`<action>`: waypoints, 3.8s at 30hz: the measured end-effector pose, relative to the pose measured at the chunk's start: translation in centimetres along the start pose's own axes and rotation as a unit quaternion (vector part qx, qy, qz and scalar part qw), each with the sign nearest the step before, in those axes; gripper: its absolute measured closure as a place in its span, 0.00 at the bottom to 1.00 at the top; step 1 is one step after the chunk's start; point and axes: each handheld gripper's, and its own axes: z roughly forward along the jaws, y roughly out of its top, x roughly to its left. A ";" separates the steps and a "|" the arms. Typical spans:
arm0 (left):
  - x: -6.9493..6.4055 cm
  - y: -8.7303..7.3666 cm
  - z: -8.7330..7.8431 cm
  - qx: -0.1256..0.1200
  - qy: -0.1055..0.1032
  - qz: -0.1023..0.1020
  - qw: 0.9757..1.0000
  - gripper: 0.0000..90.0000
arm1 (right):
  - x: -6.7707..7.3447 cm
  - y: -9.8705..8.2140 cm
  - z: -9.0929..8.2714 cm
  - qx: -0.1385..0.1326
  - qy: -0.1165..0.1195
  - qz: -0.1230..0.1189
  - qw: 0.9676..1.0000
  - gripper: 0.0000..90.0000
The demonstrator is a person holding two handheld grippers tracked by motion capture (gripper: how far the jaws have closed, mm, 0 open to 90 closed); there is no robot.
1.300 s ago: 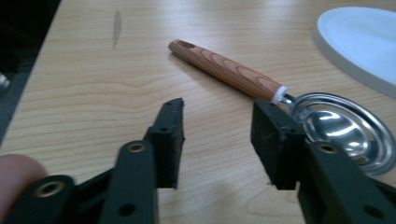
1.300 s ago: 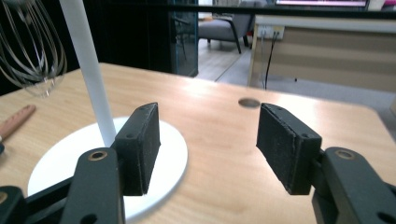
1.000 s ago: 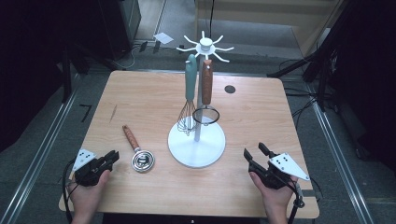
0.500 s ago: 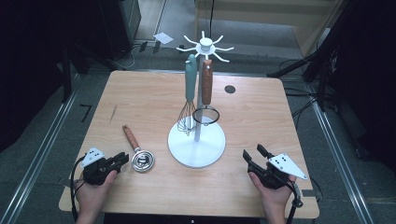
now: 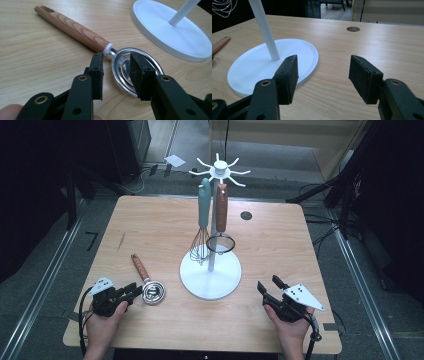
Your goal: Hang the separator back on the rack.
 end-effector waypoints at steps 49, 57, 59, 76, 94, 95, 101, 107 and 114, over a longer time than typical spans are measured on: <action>-6.6 -2.4 1.3 0.068 0.004 0.052 0.996 0.80 | 1.4 -0.5 -0.4 -0.005 0.023 0.015 1.000 0.51; -8.6 -2.7 2.0 0.073 -0.011 0.056 0.996 0.79 | 2.3 -0.4 -0.3 0.001 0.035 0.002 0.999 0.51; -8.9 -2.8 2.2 0.073 -0.014 0.051 0.996 0.79 | 2.3 -0.4 -0.3 0.000 0.036 0.000 0.999 0.51; -10.5 -2.6 2.3 0.058 -0.071 0.064 0.994 0.67 | 3.0 -0.4 0.1 0.002 0.054 -0.001 0.999 0.50; -8.6 -1.9 3.5 0.091 -0.044 0.064 0.993 0.97 | 4.5 -0.4 -0.1 0.001 0.085 0.011 0.996 0.54; -8.7 -1.9 3.5 0.091 -0.044 0.064 0.993 0.97 | 4.6 -0.4 -0.1 0.000 0.086 0.010 0.996 0.54; -9.7 -2.0 3.8 0.098 -0.053 0.076 0.991 0.97 | 4.9 -0.4 0.0 0.003 0.087 0.007 0.996 0.54; -10.7 -2.2 4.0 0.101 -0.056 0.084 0.990 0.98 | 5.2 -0.5 0.1 0.006 0.091 0.005 0.996 0.54; -12.7 -2.6 4.5 0.108 -0.070 0.098 0.987 0.99 | 5.7 -0.6 0.2 0.009 0.099 -0.005 0.995 0.55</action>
